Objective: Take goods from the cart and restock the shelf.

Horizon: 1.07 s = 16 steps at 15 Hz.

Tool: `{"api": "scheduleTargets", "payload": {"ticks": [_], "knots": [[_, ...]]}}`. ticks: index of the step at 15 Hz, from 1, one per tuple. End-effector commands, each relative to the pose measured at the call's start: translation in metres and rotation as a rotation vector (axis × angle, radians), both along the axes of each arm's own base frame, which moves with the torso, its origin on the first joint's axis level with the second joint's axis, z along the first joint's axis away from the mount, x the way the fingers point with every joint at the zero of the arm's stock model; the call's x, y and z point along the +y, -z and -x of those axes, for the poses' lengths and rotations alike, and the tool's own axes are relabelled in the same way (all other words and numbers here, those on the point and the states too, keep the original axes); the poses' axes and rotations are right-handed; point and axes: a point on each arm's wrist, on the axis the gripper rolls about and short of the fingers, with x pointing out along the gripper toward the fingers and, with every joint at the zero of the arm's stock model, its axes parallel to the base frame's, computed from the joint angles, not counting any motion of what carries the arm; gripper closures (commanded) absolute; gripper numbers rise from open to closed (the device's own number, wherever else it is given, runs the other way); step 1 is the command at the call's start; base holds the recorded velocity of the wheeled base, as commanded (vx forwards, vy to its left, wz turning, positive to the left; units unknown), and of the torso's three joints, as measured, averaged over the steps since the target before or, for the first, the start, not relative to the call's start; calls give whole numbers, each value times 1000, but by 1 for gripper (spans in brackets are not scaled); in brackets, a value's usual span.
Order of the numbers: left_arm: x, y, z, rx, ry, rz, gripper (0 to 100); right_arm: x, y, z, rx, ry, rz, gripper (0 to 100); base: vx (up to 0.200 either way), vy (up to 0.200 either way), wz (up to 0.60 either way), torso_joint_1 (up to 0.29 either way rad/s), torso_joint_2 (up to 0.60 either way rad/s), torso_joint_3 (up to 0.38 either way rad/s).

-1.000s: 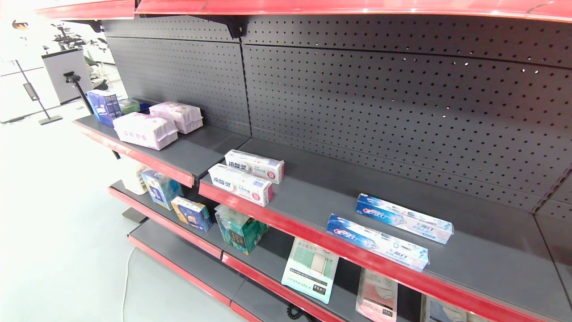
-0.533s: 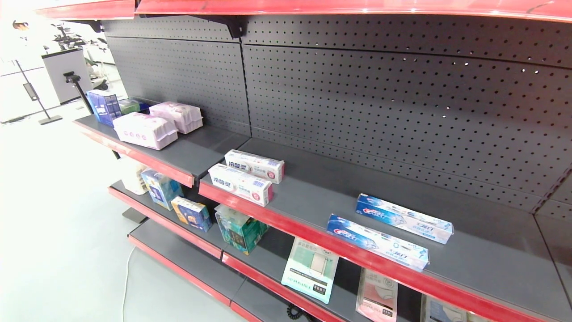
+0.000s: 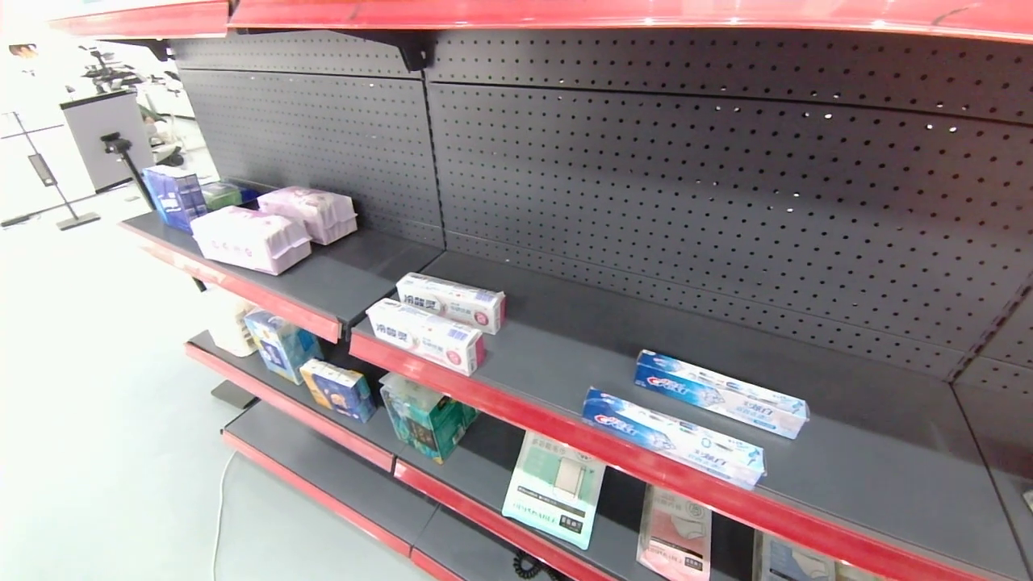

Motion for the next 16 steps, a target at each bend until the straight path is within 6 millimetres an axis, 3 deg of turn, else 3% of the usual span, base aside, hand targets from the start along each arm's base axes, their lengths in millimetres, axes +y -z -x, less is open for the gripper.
{"api": "scheduleTargets", "payload": {"ticks": [1, 12, 15, 16], "knots": [[0, 0, 0, 1, 0, 0, 0, 0, 0, 0, 6, 0, -1, 0, 0, 0, -600, 7, -2, -2], [0, 0, 0, 0, 0, 1, 0, 0, 0, 0, 6, 0, -1, 0, 0, 0, -600, 3, 2, 2], [0, 0, 0, -2, 20, -13, 0, 0, 0, 0, 6, 0, 1, 0, 0, 0, 0, 0, 0, 0], [1, -10, 3, -31, 56, -10, 0, 0, 0, 0, 4, 0, -1, 0, 0, 0, 0, 0, 0, 0]]}}
